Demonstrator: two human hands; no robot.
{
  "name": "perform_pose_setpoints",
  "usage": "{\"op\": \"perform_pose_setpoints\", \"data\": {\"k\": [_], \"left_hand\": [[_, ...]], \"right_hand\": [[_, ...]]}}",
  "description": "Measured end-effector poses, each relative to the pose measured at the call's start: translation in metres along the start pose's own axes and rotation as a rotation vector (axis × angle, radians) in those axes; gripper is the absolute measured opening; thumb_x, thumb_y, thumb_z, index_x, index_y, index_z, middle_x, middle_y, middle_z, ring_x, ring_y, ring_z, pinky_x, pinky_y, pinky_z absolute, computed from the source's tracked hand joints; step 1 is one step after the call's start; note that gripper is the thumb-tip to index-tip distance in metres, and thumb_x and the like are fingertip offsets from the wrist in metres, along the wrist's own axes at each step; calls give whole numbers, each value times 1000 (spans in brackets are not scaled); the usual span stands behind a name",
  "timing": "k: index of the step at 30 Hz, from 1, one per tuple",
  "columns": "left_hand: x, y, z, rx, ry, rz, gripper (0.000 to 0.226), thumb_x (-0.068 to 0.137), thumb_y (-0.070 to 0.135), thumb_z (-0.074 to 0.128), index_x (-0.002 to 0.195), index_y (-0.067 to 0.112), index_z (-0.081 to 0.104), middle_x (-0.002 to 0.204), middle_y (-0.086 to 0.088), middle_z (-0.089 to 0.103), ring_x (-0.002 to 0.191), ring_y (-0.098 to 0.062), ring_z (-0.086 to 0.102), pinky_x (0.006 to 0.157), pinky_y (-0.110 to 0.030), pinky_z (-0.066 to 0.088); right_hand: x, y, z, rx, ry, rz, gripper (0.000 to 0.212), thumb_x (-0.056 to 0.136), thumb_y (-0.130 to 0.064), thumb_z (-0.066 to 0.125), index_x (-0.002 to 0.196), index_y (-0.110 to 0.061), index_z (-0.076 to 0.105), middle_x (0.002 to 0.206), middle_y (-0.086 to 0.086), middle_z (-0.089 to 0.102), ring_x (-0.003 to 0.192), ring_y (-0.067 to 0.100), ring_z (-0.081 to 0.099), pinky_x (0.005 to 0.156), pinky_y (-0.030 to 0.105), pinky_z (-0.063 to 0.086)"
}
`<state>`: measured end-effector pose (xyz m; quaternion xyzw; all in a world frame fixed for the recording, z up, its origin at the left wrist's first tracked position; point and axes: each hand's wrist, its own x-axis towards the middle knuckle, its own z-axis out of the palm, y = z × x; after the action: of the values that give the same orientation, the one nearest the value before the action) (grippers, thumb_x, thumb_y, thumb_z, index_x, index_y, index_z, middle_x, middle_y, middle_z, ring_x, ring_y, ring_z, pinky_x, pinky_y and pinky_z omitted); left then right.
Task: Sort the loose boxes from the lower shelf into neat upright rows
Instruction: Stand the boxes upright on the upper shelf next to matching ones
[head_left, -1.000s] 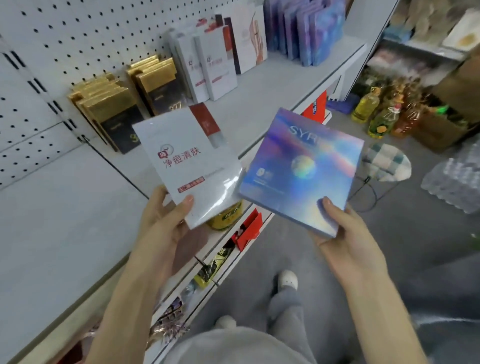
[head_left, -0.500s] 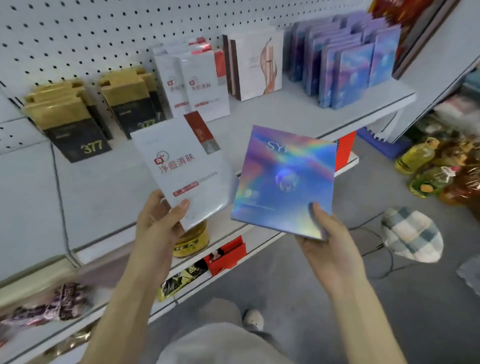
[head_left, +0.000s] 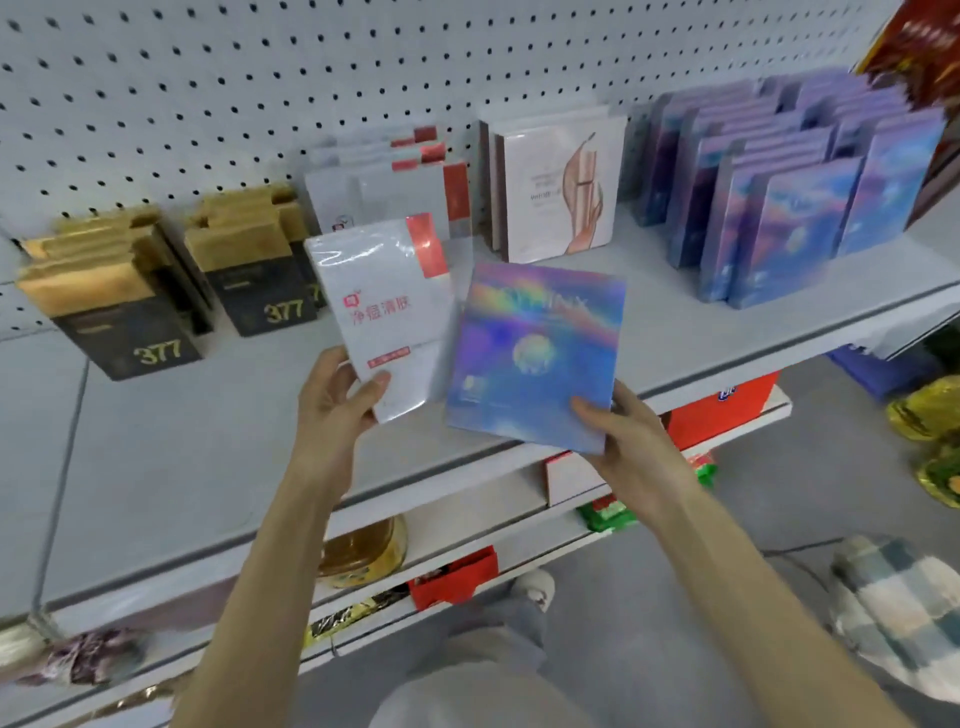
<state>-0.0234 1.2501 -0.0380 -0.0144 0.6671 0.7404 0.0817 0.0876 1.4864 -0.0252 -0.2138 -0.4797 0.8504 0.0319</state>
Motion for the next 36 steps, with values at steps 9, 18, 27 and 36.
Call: {"op": "perform_pose_setpoints", "data": {"k": [9, 18, 27, 36], "left_hand": [[117, -14, 24, 299, 156, 192, 23, 83, 9, 70, 97, 19, 56, 107, -1, 66, 92, -13, 61, 69, -16, 48], [129, -20, 27, 613, 396, 157, 40, 75, 34, 79, 97, 23, 48, 95, 5, 63, 77, -9, 60, 70, -33, 52], [80, 2, 95, 368, 465, 264, 13, 91, 32, 61, 91, 24, 51, 86, 8, 62, 75, -11, 63, 69, -34, 56], [70, -8, 208, 281, -164, 51, 36, 67, 42, 71, 88, 13, 63, 76, 6, 69, 67, -5, 61, 59, -24, 49]], "right_hand": [[93, -42, -14, -130, -74, 35, 44, 88, -3, 55, 131, -10, 55, 129, 11, 63, 117, 27, 61, 95, 33, 52], [113, -46, -18, -86, -74, 72, 48, 82, -5, 58, 130, -11, 56, 128, 8, 64, 116, 25, 62, 95, 35, 50], [125, -55, -37, -10, -84, 56, 45, 84, -1, 55, 128, -11, 58, 128, 9, 64, 115, 25, 63, 92, 33, 53], [104, -94, -92, -132, -46, -121, 44, 81, 1, 64, 124, -7, 58, 118, 9, 69, 110, 23, 65, 84, 28, 54]]}}
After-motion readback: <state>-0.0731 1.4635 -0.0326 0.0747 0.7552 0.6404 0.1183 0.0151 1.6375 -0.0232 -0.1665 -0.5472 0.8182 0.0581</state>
